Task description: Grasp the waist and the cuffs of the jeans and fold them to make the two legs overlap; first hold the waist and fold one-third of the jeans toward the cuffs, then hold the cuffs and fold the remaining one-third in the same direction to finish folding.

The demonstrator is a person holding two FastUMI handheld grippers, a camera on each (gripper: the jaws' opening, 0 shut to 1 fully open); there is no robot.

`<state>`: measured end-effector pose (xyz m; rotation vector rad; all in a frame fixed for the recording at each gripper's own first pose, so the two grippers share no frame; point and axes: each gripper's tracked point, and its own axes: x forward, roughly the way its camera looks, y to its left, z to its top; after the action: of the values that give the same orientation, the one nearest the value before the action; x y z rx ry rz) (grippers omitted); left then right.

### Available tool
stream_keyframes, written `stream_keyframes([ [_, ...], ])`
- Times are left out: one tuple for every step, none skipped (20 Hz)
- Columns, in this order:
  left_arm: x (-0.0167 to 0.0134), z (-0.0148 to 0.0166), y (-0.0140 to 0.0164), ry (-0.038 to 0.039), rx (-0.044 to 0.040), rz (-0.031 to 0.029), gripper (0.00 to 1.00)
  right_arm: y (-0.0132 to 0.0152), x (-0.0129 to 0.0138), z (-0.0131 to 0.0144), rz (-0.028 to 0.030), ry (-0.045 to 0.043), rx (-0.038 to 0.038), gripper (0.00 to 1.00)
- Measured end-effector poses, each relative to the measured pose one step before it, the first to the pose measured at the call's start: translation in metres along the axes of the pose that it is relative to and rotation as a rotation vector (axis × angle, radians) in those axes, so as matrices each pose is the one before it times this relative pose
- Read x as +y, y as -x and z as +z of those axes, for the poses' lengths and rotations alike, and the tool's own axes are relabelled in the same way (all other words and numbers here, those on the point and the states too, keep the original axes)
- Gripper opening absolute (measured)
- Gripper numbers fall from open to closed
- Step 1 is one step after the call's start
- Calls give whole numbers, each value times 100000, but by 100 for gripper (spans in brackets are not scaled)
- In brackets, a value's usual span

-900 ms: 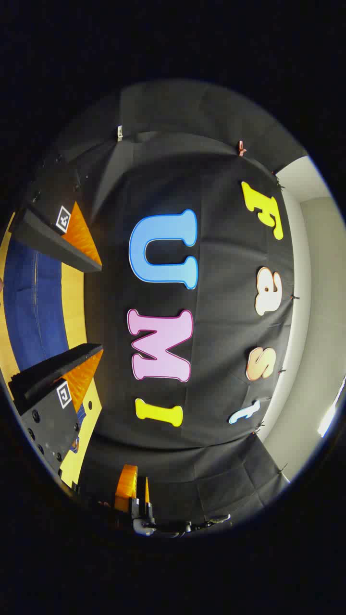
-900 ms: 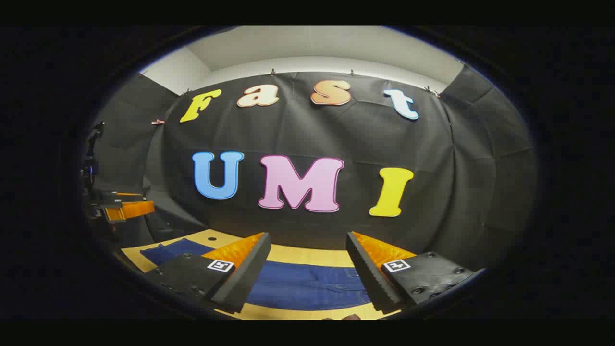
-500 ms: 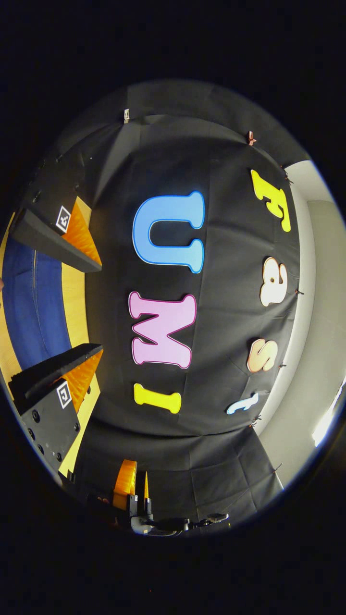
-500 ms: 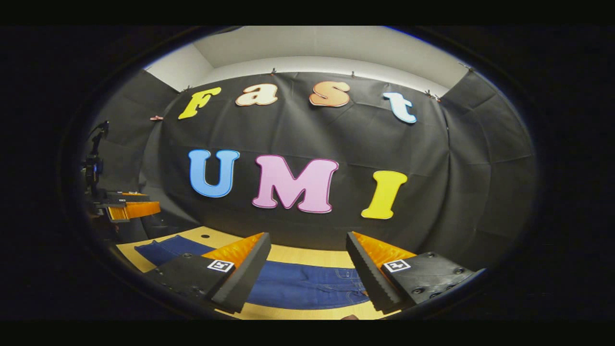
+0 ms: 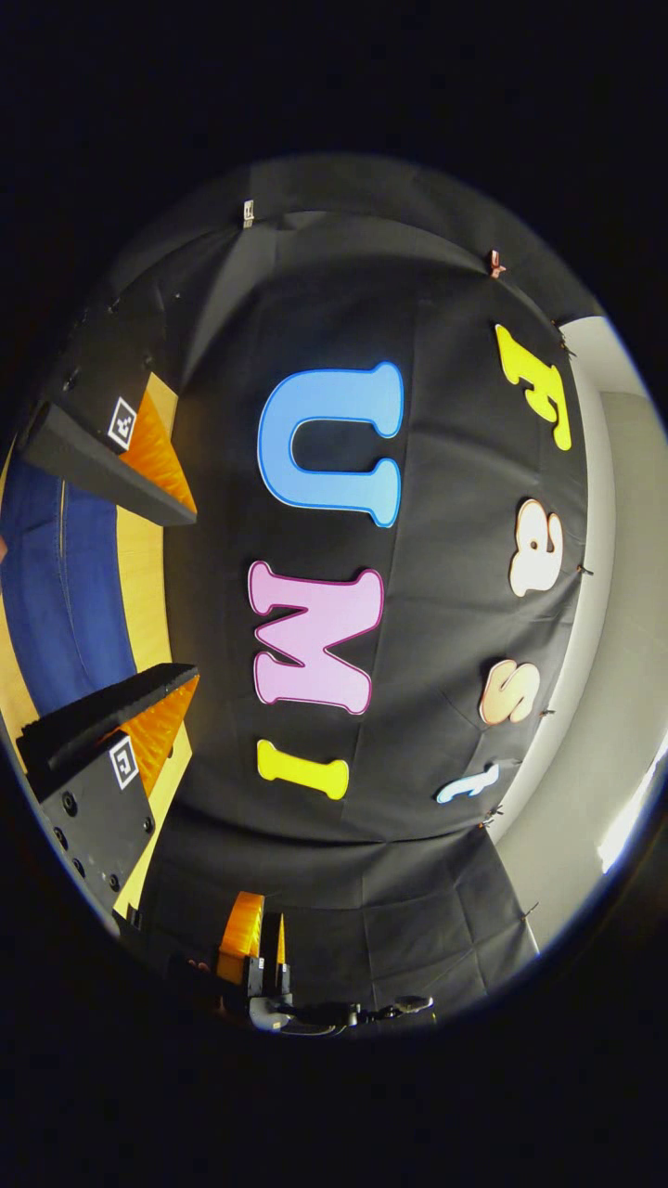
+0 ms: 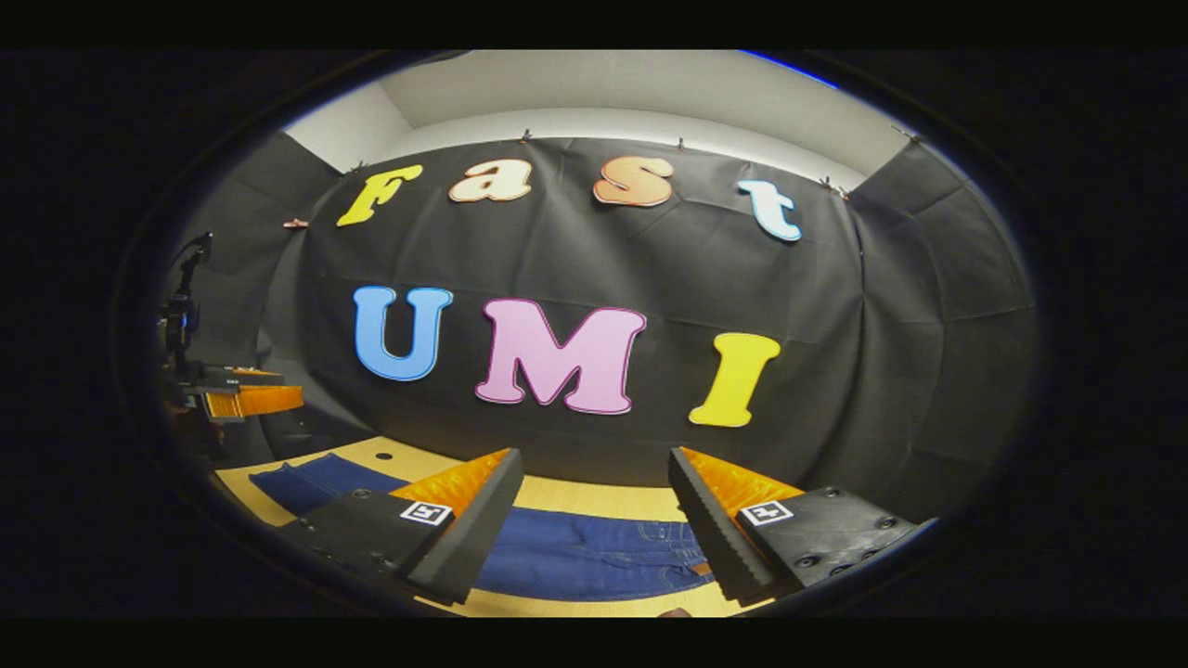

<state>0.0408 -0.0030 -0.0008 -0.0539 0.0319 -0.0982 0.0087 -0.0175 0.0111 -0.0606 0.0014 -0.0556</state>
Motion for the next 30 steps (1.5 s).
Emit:
stream_keyframes([
  [206, -22, 77, -598, 18, 92, 96, -102, 154, 57, 644, 941, -60, 99],
  [202, 171, 111, -845, -147, -351, 96, -246, 99, 27, 807, 973, -3, 98],
  [103, -160, 143, -1039, -69, -753, 96, -221, 53, 17, 924, 1288, 136, 98],
  [329, -69, 143, -755, 199, -945, 96, -222, -65, -208, 843, 1637, 415, 98],
  [303, -386, 136, 443, 631, -1524, 96, -171, -21, -48, 1125, 1573, 411, 95],
  [502, -471, 115, 1615, 1637, -1466, 96, -157, 79, -198, 1501, 1313, 377, 96],
  [1685, -1325, 267, 1964, 3929, -266, 96, -485, -15, -381, 2569, 3017, 963, 95],
  [1447, -960, 264, -96, 2987, -190, 96, -312, -117, -348, 1519, 2887, 931, 95],
  [916, -777, 62, -380, 2272, -2109, 96, -283, -128, -676, 1948, 3631, 1289, 96],
  [426, -1203, 131, -1111, 2996, -4717, 96, -286, -144, -647, 1753, 3933, 1333, 95],
  [954, -1532, 74, -2360, 4712, -3045, 96, -452, -266, -1056, 1104, 4030, 2296, 95],
  [2078, -2711, 246, -2853, 7775, -1859, 96, -532, -625, -1863, 587, 4442, 3462, 95],
  [1359, -1971, 172, -967, 6214, -1133, 96, -376, -253, -1489, 901, 2261, 3422, 96],
  [1033, -1723, 285, -65, 5000, -1509, 96, -333, -39, -1370, 1818, 1012, 2975, 96],
  [653, -1353, -22, -476, 3890, -1882, 96, -372, 142, -1444, 2122, 923, 3092, 96],
  [775, -1411, 135, -1780, 3424, -2036, 96, -540, 113, -1452, 2480, 1599, 2960, 96],
  [637, -1567, 40, -3172, 4960, -1708, 96, -621, 142, -1714, 2887, 2624, 3370, 96],
  [918, -1746, 248, -3610, 5751, -1227, 96, -908, 122, -2017, 3610, 3014, 3813, 96],
  [566, -2189, 228, -3096, 6598, -2527, 96, -866, 297, -1740, 4207, 2455, 3430, 96],
  [477, -1894, -54, -2460, 7375, -2566, 96, -970, 265, -1554, 4651, 1534, 2959, 96],
  [726, -3807, -757, -4803, 14858, -3682, 96, -1965, 658, -3357, 9966, 2409, 7339, 96],
  [711, -2830, -829, -3715, 10628, -1980, 96, -1566, 791, -2818, 8542, 2481, 5995, 96],
  [542, -2362, -997, -1728, 9743, -1135, 95, -933, 407, -1635, 4424, 2147, 3589, 96],
  [367, -1602, -797, -415, 7065, -1128, 94, -1055, 741, -1750, 6546, 443, 4205, 96],
  [445, -1330, -691, -482, 6496, -658, 94, -1072, 745, -1671, 6358, -462, 4099, 96],
  [754, -1373, -1006, -665, 8373, -700, 94, -1458, 857, -2671, 10119, -955, 8109, 96],
  [314, -468, -576, 299, 4281, -1181, 94, -607, 276, -1347, 3684, 42, 3899, 96],
  [-8, -274, -469, 20, 4137, -1473, 94, -674, 425, -1259, 4265, -69, 4311, 96],
  [333, -418, -478, -1750, 4351, -248, 94, -633, 548, -1025, 3225, -922, 4786, 96],
  [274, -539, -205, -2874, 3993, 540, 94, 132, 565, -633, 2531, -936, 4576, 96],
])
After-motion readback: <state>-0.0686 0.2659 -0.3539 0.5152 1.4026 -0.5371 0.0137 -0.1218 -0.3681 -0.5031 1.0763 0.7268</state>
